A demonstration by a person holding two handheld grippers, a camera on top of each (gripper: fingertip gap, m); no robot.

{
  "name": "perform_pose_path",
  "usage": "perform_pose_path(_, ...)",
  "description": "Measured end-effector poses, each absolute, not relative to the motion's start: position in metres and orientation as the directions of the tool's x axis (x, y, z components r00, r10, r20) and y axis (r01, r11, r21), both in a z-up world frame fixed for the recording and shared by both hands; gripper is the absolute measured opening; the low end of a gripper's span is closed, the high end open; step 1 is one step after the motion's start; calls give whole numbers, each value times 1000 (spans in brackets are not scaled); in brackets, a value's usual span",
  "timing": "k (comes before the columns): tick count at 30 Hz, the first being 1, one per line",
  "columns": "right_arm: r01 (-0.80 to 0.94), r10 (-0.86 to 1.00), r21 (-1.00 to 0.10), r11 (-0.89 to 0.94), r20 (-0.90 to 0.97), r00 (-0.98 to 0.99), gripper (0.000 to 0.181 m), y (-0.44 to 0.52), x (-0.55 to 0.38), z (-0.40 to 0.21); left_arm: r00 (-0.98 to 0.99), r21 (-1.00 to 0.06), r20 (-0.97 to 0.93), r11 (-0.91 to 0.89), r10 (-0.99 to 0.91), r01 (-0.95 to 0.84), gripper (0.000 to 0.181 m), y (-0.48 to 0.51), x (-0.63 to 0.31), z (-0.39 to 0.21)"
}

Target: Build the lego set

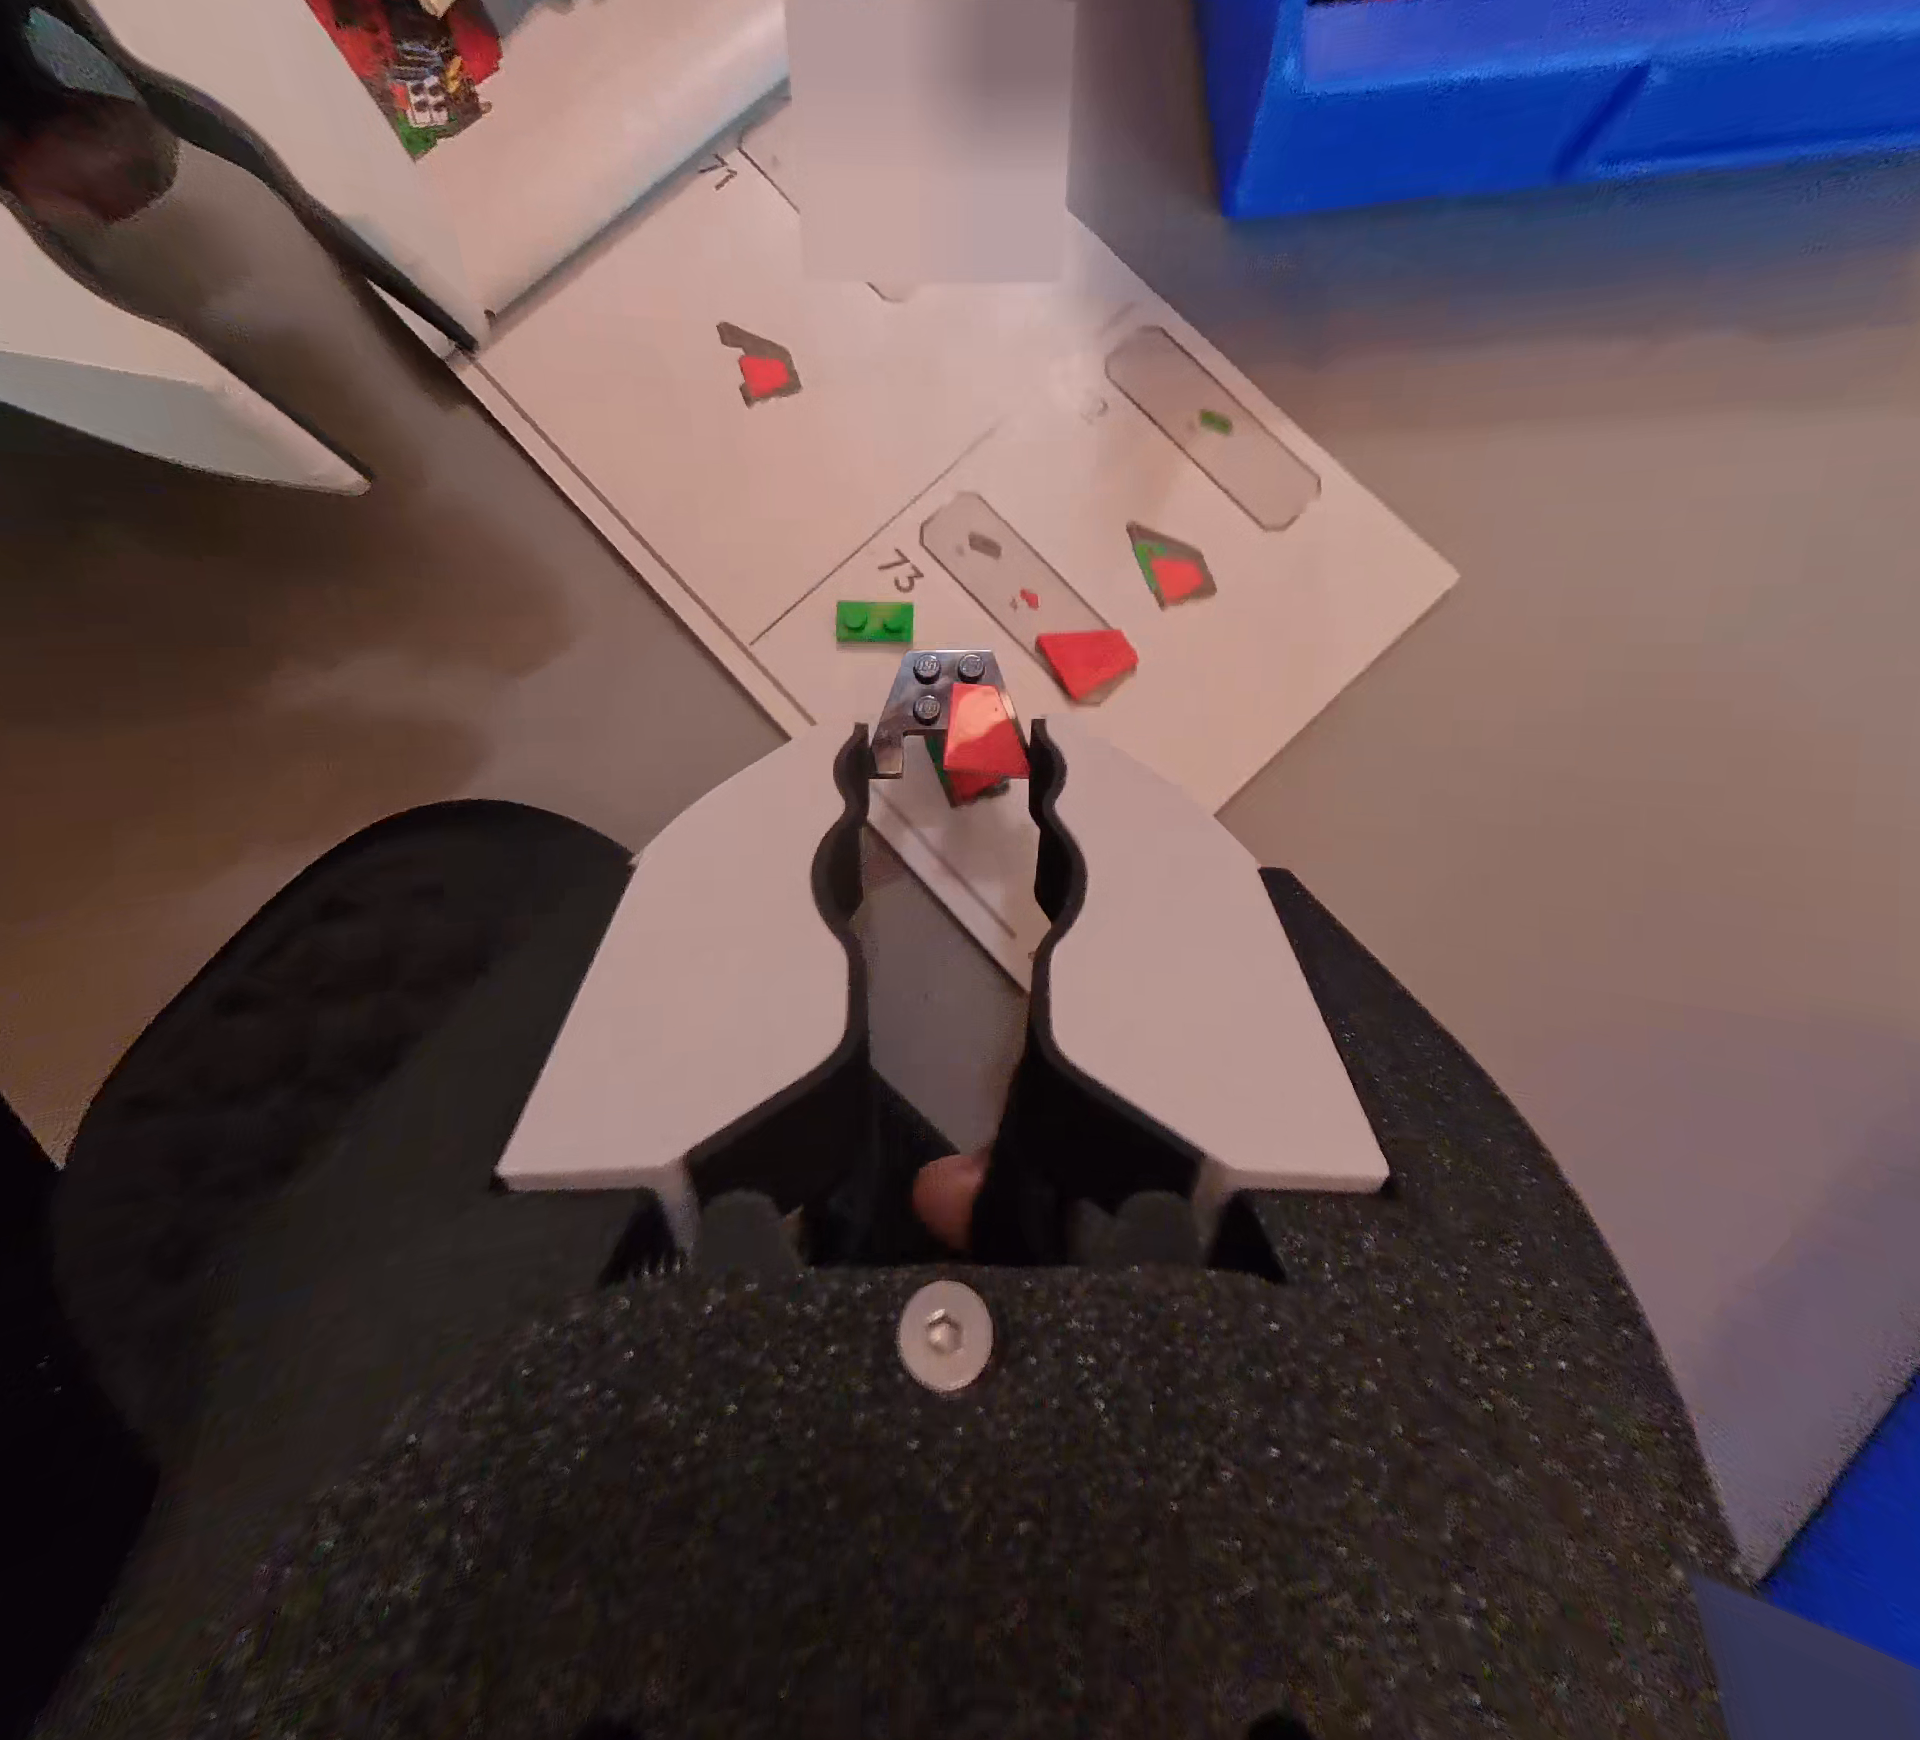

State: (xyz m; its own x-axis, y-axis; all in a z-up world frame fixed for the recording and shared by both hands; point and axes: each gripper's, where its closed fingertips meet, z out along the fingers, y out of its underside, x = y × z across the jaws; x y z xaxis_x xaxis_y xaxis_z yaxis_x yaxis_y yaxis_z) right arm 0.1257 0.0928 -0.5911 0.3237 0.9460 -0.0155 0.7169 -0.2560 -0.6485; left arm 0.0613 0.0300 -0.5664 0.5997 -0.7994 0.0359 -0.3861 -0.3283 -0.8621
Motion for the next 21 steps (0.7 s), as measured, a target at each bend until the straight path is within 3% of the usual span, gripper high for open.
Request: perform_pose_path(21,690,933,-671,-273,-10,360,29,84,92,-604,582,-857,65,-344,-811,-383,23,29,65,-573)
